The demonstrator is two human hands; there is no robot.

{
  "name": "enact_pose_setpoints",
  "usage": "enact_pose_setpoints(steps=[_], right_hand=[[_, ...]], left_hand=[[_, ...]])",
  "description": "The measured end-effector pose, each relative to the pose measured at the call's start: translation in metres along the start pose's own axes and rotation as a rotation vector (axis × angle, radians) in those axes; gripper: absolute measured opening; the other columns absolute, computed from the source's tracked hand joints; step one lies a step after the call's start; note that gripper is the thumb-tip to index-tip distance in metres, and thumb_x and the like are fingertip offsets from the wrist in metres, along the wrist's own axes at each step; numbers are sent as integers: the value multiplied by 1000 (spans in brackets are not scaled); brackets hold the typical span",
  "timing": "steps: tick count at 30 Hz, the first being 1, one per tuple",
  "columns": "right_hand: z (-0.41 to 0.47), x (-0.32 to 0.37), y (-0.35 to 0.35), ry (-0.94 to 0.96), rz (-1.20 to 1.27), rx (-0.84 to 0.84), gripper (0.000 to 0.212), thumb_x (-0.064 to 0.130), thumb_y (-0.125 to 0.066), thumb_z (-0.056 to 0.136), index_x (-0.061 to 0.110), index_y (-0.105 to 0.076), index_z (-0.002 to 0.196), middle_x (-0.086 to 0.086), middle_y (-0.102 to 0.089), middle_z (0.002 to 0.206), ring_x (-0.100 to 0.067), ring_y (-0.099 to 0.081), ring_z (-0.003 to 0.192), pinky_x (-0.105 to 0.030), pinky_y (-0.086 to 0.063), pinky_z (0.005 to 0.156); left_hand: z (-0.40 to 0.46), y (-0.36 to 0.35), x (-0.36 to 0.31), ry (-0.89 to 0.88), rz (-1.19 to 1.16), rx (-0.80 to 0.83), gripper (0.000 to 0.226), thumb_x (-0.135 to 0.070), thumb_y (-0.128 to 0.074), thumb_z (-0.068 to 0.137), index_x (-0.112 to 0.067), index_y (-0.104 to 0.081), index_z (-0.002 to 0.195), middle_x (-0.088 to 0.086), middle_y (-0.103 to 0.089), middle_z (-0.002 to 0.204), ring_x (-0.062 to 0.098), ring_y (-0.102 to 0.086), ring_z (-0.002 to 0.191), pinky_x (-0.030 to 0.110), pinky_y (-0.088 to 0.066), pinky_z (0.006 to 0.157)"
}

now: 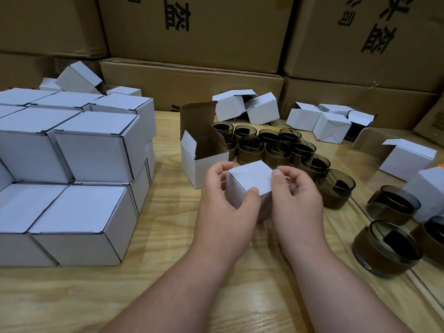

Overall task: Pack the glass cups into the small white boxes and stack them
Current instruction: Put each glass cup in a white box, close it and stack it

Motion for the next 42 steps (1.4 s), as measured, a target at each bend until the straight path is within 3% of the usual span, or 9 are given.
enact_pose_setpoints(steps=[6, 9, 15, 20, 23, 28, 33, 36, 42], right_hand=[[3, -2, 4, 4, -44, -31, 14, 26, -55, 102, 29, -68, 96, 33, -68, 85, 12, -63, 78, -5, -42, 58], [2, -1, 4, 2, -48, -26, 16, 24, -57, 99, 25, -71, 91, 27, -71, 81, 10, -62, 73, -6, -42, 56], [-7, 2, -11, 24, -30, 112, 9, 31, -68, 88, 30, -69, 96, 19, -72, 91, 4, -63, 72, -12, -48, 57], [-3, 2, -8, 17, -55, 80, 9, 24, -59, 99, 29, -66, 100, 14, -71, 90, 8, -61, 75, -11, -46, 59], [-1, 6, -5, 42, -123, 71, 17, 23, -52, 103, 31, -66, 97, 30, -67, 88, 13, -58, 78, -10, -43, 60], [-3, 3, -1, -47, -93, 39, 15, 37, -54, 98, 31, -67, 95, 20, -66, 96, 9, -58, 84, -30, -42, 69], [-17, 12, -22, -22, -86, 288, 41, 45, -60, 77, 42, -60, 118, 44, -61, 95, 19, -58, 89, -12, -45, 66], [-23, 19, -23, -17, -115, 477, 64, 43, -66, 74, 57, -47, 134, 46, -57, 104, 20, -56, 95, -15, -44, 77], [-28, 26, -14, 94, -262, 587, 84, 10, -84, 74, 62, -48, 130, 43, -59, 111, 18, -57, 104, 0, -46, 74]], left_hand=[[0, -2, 2, 41, -11, 39, 43, -39, -61, 75, -60, -44, 109, -30, -58, 112, -12, -55, 107, 12, -50, 74], [-1, -2, 2, 55, -23, 54, 44, -37, -58, 75, -56, -44, 112, -39, -55, 110, -10, -58, 101, 9, -48, 69], [0, 1, 5, 88, -71, 42, 44, -32, -50, 74, -52, -47, 112, -27, -60, 109, -2, -60, 100, 21, -49, 77], [-1, 0, 3, 99, -60, 42, 44, -33, -48, 73, -54, -46, 112, -31, -57, 107, -8, -56, 100, 20, -46, 77], [-1, 0, 4, 116, -44, 45, 45, -35, -48, 73, -55, -44, 113, -30, -56, 109, -8, -54, 101, 23, -47, 80], [-3, 0, 1, 123, -26, 60, 43, -35, -47, 75, -53, -46, 113, -22, -58, 114, 3, -55, 109, 36, -52, 93], [-4, 1, 0, 152, -34, 74, 44, -35, -42, 76, -45, -54, 117, -15, -60, 121, 10, -55, 115, 40, -49, 101], [-3, 2, 2, 184, -82, 86, 40, -35, -41, 76, -46, -55, 113, -15, -61, 118, 9, -55, 113, 35, -50, 96], [-4, 0, 4, 266, -171, 185, 35, -36, -42, 78, -53, -60, 102, -20, -56, 115, 2, -51, 106, 22, -42, 75]])
Point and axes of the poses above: each hand's wrist, its own z-axis towards the middle knuckle, its own y-axis out of the back of the hand, x = y × z, the point moved 8 cm from there along z, towards the middle knuckle
